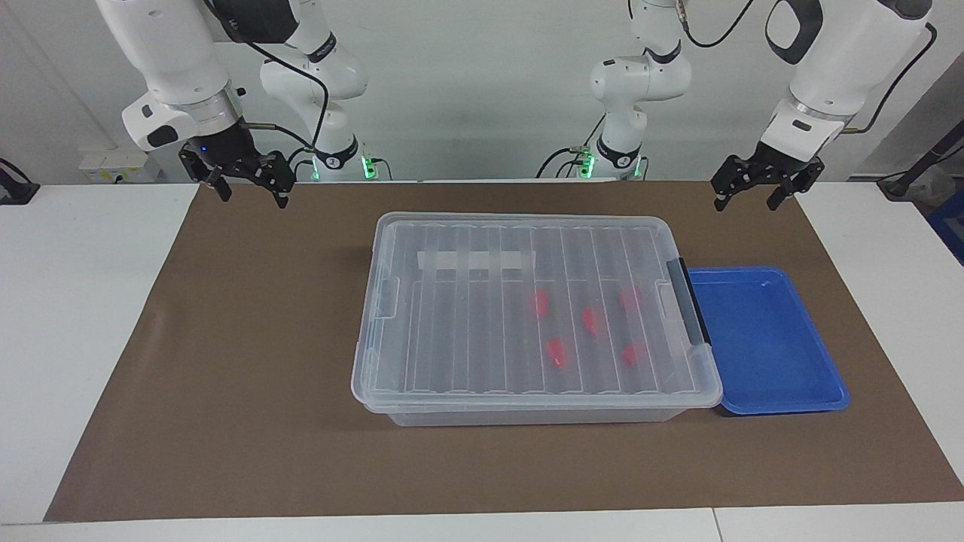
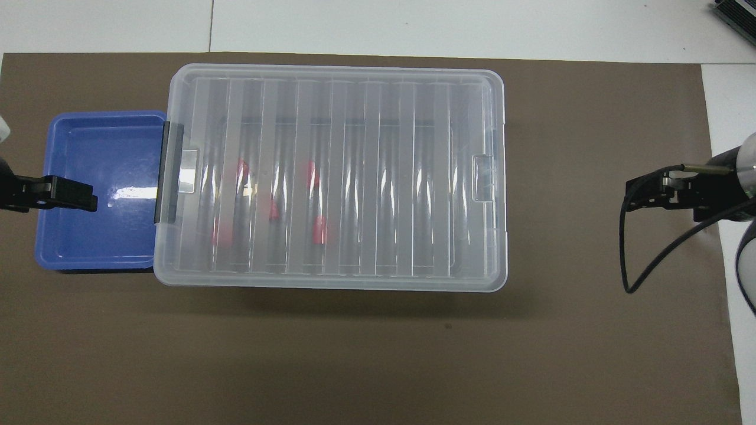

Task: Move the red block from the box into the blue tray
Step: 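Move the right gripper to the handle of the clear lid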

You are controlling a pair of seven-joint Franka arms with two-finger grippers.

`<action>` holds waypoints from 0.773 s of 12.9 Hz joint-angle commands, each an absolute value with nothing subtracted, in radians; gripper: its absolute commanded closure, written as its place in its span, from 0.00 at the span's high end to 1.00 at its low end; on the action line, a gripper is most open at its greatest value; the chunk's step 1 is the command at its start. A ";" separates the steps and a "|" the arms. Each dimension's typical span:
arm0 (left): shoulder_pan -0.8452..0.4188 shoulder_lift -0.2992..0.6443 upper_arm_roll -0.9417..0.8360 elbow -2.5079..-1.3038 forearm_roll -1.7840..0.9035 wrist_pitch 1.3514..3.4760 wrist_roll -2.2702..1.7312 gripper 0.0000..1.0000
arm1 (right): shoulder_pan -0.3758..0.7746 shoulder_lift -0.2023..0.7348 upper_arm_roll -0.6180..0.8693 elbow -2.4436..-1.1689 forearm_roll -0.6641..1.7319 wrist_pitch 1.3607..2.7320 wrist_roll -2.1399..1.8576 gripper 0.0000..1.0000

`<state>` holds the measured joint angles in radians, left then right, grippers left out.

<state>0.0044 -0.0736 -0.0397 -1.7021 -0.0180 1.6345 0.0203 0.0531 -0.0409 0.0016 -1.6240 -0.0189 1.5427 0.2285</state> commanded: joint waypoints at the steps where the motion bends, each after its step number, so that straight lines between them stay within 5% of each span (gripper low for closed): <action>1: 0.002 -0.086 -0.034 -1.717 -0.025 1.646 0.021 1.00 | 0.043 -0.069 0.002 -1.661 -0.003 1.569 0.218 1.00; 10: 0.002 -0.086 -0.034 -1.717 -0.025 1.646 0.021 1.00 | 0.098 -0.032 0.003 -1.805 -0.002 1.883 0.242 0.99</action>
<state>0.0044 -0.0736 -0.0397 -1.7021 -0.0180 1.6345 0.0203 0.0823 -0.0339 0.0026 -1.7519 -0.0181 1.8071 0.2291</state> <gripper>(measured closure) 0.000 0.009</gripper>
